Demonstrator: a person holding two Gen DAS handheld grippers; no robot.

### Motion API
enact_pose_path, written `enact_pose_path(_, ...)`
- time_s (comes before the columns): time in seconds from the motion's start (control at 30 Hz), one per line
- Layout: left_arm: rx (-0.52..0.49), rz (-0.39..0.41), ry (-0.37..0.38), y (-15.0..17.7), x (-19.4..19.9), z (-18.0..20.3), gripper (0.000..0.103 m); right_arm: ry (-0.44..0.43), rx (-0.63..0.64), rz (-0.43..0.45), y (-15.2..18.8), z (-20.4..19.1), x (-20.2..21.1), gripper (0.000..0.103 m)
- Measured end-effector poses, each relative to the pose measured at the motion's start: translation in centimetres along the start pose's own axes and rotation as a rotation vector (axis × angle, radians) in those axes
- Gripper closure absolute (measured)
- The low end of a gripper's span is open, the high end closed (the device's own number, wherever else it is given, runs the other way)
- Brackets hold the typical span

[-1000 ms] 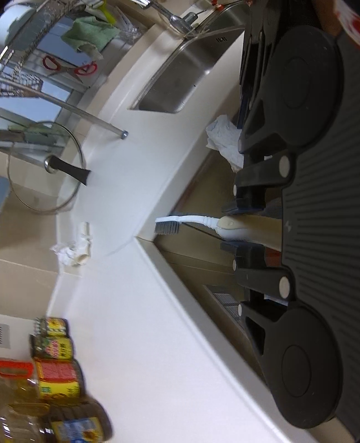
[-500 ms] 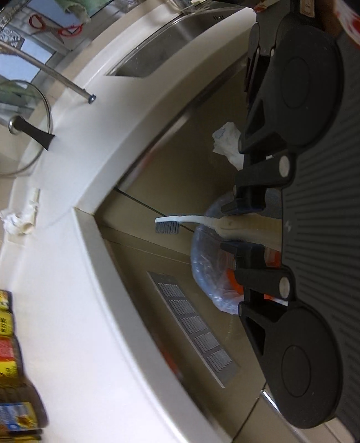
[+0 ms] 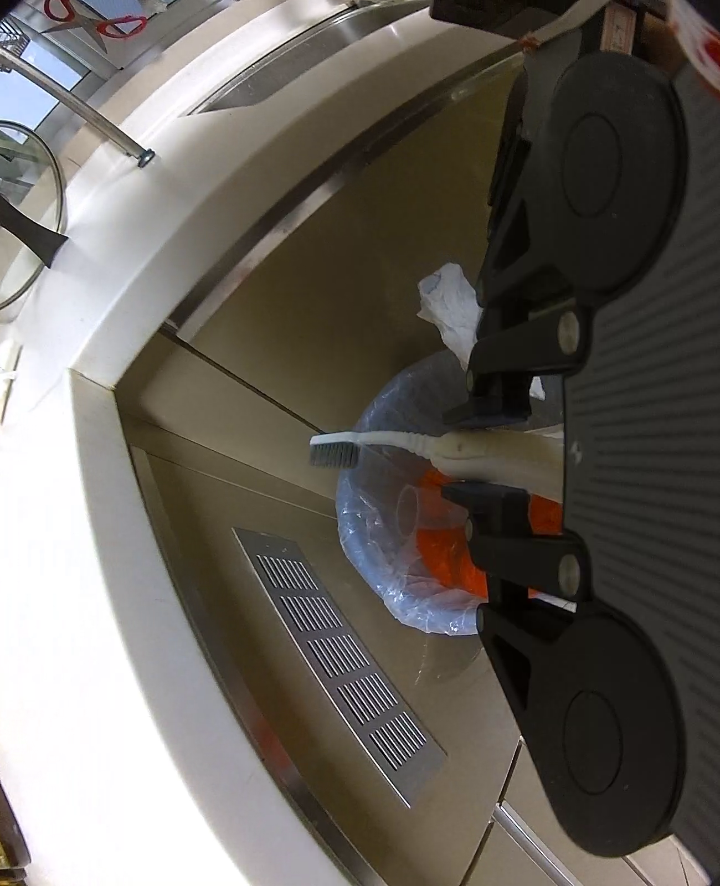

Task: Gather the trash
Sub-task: 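Carry the toothbrush and paper towel down over the wastebasket with both grippers, then open the right gripper to drop the paper towel while the left drops the toothbrush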

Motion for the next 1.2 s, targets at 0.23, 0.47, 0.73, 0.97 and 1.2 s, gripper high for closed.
enact_pose_path(0.23,-0.027,-0.032,0.005,0.0,-2.3,-0.2,0.085,0.005,-0.09,0.011,0.4,1.6,-2.3,0.08)
enact_pose_path(0.47,-0.042,-0.059,0.007,-0.1,-4.0,-0.6,0.085,0.011,-0.15,0.03,0.7,2.7,-3.9,0.08)
enact_pose_path(0.73,-0.048,-0.074,0.01,0.0,-5.0,-0.8,0.085,0.009,-0.213,0.069,0.0,3.3,-4.6,0.058)
enact_pose_path(0.97,-0.055,-0.088,0.023,-0.1,-5.4,-0.6,0.085,0.042,-0.209,0.034,0.3,3.7,-4.3,0.058)
enact_pose_path(1.2,-0.066,-0.102,0.037,-0.2,-6.0,0.1,0.085,0.091,-0.162,0.005,0.3,4.1,-3.8,0.058)
Point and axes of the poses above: each gripper's, at about its wrist camera, not at the fingertips, and x roughly against the way its jaws point, z to its right, y to its underside, the point moved 6 cm from there along -x, roughly the way its jaws point, and after that the axes turned 4 degrees about -y, right-handed, at the moved point
